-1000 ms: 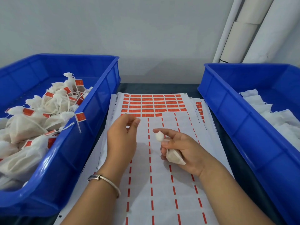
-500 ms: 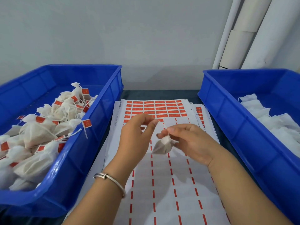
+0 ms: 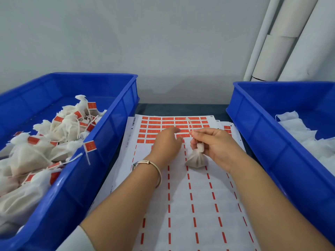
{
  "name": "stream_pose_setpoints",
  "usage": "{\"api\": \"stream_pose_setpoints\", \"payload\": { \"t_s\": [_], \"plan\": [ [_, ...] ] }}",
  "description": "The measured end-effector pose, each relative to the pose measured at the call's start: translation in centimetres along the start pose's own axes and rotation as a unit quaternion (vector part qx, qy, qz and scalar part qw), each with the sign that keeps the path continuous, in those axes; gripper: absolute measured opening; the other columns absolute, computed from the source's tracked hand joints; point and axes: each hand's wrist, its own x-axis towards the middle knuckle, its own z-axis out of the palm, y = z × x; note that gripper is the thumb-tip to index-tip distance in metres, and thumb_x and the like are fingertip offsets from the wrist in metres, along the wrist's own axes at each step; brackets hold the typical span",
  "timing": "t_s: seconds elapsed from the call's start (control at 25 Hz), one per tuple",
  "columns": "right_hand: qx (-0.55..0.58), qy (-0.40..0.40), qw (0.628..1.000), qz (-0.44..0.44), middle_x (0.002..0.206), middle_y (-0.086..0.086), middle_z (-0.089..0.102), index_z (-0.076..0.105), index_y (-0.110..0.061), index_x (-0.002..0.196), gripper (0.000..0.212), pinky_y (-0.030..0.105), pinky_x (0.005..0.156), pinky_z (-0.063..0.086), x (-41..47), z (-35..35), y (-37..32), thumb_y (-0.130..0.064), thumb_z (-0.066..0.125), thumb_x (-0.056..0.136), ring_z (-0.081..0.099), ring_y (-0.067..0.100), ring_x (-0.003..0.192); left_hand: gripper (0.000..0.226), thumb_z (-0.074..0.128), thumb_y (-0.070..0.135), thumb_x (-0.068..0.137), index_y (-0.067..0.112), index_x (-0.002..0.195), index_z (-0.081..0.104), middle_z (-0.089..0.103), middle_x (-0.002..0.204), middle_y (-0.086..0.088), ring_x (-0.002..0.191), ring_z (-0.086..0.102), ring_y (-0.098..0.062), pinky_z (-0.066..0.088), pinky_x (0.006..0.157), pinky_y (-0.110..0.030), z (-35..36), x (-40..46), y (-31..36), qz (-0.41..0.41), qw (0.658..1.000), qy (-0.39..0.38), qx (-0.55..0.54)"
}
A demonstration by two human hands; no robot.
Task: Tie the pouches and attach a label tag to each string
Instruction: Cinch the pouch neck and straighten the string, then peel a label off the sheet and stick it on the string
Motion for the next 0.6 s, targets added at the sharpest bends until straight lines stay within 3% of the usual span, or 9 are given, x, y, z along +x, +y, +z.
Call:
{"api": "stream_pose_setpoints", "payload": {
  "t_s": [0.16, 0.24, 0.4, 0.6],
  "plan": [
    [0.092, -0.001, 0.995, 0.029, 0.066, 0.007, 0.067, 0.077, -0.014, 0.071, 0.02, 0.025, 0.061, 0.057, 1.3, -0.4, 0.9, -0.008, 0.064, 0.085, 0.064, 0.014, 0.058, 0.047, 0.061, 0.048, 0.084, 0.023, 0.122, 0.054, 0.059, 0.123, 0.003, 0.103, 0.058, -0.016, 0.041, 0.075, -0.023, 2.6, 0.2, -2.3, 0.024, 0.997, 0.021, 0.069],
    [0.147, -0.003, 0.988, 0.037, 0.062, 0.006, 0.065, 0.077, -0.012, 0.07, 0.023, 0.024, 0.059, 0.056, 1.8, -0.5, 1.7, -0.005, 0.062, 0.085, 0.062, 0.013, 0.056, 0.054, 0.059, 0.056, 0.082, 0.024, 0.126, 0.053, 0.058, 0.126, 0.005, 0.108, 0.058, -0.018, 0.044, 0.08, -0.027, 3.0, 0.3, -2.8, 0.031, 0.993, 0.034, 0.111],
    [0.205, 0.01, 0.976, 0.067, 0.063, 0.006, 0.065, 0.076, -0.011, 0.073, 0.016, 0.025, 0.055, 0.054, 2.1, -0.4, 3.1, -0.007, 0.064, 0.083, 0.063, 0.013, 0.056, 0.062, 0.052, 0.059, 0.085, 0.025, 0.136, 0.047, 0.048, 0.14, 0.005, 0.123, 0.05, -0.02, 0.043, 0.097, -0.036, 3.3, 0.4, -3.1, 0.037, 0.986, 0.026, 0.161],
    [0.207, 0.017, 0.976, 0.07, 0.068, 0.004, 0.069, 0.078, -0.013, 0.074, 0.014, 0.025, 0.055, 0.054, 2.0, -0.2, 3.7, -0.008, 0.066, 0.081, 0.064, 0.012, 0.057, 0.056, 0.05, 0.06, 0.085, 0.026, 0.13, 0.054, 0.057, 0.13, 0.005, 0.109, 0.059, -0.02, 0.048, 0.087, -0.033, 3.2, 0.2, -2.8, 0.037, 0.982, 0.043, 0.182]
  ]
}}
